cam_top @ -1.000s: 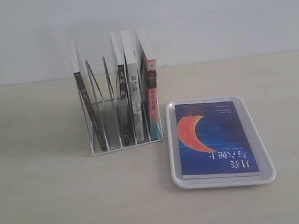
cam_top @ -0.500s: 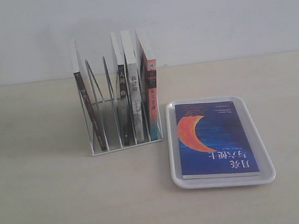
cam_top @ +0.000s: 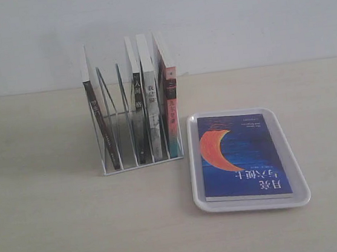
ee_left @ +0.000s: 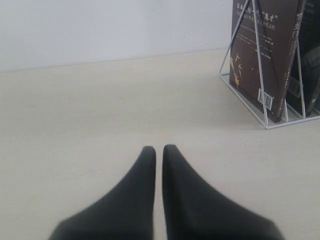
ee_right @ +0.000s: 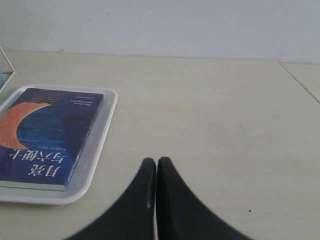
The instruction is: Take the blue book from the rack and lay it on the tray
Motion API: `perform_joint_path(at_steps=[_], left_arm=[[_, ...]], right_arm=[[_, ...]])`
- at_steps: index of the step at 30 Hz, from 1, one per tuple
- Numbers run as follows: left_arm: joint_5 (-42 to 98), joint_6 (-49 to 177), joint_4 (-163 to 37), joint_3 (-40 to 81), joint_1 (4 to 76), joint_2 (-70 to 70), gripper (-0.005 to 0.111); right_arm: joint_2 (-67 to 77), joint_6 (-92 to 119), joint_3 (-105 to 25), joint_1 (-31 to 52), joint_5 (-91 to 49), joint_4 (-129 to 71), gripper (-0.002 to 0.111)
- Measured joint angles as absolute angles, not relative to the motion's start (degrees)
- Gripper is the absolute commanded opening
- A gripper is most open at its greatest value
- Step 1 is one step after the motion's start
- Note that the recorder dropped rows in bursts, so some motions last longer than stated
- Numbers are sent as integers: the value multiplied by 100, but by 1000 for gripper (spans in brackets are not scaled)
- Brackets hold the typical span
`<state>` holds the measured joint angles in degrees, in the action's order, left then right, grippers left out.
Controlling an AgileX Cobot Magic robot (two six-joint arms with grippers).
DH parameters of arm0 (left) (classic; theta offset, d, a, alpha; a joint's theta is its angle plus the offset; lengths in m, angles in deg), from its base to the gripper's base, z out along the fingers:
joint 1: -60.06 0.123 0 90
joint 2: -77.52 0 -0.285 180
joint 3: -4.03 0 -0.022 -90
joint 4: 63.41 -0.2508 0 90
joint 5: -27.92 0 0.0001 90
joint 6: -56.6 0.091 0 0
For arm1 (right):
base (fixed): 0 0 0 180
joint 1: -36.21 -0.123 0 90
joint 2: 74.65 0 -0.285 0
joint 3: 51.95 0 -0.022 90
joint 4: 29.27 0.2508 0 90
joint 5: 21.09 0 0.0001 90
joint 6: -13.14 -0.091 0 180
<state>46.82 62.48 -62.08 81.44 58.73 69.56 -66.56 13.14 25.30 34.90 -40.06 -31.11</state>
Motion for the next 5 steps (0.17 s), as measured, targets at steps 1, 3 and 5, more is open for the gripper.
perform_joint_path(at_steps=[1, 3, 5], left_arm=[[4682, 6248, -6208, 8144, 5873, 6956, 5], [4682, 6248, -6208, 8144, 5873, 6956, 5], [4682, 6248, -6208, 8144, 5873, 6956, 5]], right_arm=[[-6656, 1314, 2530, 3490, -4006, -3111, 0], [-6656, 1314, 2530, 3490, -4006, -3111, 0], [-6656, 1314, 2530, 3490, -4006, -3111, 0]])
